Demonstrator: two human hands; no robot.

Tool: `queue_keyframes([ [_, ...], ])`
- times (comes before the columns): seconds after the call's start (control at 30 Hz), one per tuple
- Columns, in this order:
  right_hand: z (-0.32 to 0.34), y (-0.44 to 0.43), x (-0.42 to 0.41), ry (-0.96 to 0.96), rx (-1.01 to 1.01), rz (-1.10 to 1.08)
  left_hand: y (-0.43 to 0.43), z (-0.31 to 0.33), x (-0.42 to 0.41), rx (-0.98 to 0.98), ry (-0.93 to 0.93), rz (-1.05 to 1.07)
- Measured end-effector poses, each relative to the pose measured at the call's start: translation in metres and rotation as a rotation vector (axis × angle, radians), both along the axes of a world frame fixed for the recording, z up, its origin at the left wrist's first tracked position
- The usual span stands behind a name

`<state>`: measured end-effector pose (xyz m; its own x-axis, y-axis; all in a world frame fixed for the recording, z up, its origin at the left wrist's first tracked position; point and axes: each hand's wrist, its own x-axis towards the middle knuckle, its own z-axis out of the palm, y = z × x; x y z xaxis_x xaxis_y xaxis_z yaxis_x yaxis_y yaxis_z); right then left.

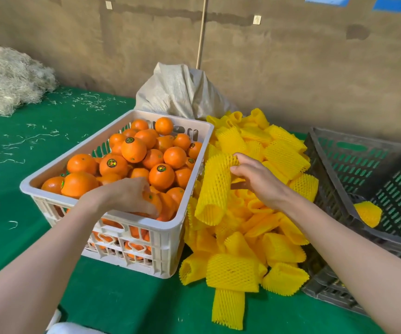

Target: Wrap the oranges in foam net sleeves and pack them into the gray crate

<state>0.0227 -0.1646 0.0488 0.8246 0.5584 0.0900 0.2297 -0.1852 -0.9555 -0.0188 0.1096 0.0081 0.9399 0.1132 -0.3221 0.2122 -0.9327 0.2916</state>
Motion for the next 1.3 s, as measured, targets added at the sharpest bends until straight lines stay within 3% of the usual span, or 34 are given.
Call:
queue_keyframes([
  [0.07, -0.001, -0.005, 0.000, 0.045, 0.006, -0.001, -0.004, 0.003, -0.002, -0.131, -0.123, 0.074],
  [0.27, 0.011, -0.008, -0.006, -0.044, 0.080, 0.034, -0.049, 0.028, 0.003, -1.180, -0.358, 0.020],
  [0.4, 0.021, -0.020, -0.011, -0.053, 0.202, 0.098, -0.090, 0.033, 0.013, -1.516, -0.314, 0.068],
  [0.53, 0.025, -0.035, -0.015, 0.042, 0.269, 0.126, -0.127, 0.035, 0.021, -1.783, -0.071, 0.119],
  [0.6, 0.022, -0.041, -0.015, 0.114, 0.326, 0.116, -0.144, 0.034, 0.022, -1.822, -0.052, 0.143],
  [0.87, 0.013, -0.051, -0.014, 0.194, 0.429, 0.051, -0.190, 0.027, 0.021, -1.848, -0.274, 0.195],
  [0.97, 0.010, -0.054, -0.012, 0.238, 0.459, 0.023, -0.197, 0.029, 0.020, -1.937, -0.252, 0.200],
  [1.07, 0.012, -0.058, -0.012, 0.291, 0.471, -0.003, -0.192, 0.031, 0.018, -2.020, -0.196, 0.064],
  [1.13, 0.015, -0.060, -0.020, 0.318, 0.478, -0.024, -0.187, 0.029, 0.016, -1.992, -0.159, -0.075],
  [1.23, 0.012, -0.064, -0.031, 0.303, 0.449, -0.262, -0.186, 0.022, 0.013, -1.843, -0.223, -0.155],
  [1.3, 0.011, -0.063, -0.026, 0.248, 0.400, -0.115, -0.189, 0.018, 0.011, -1.718, -0.332, -0.146],
])
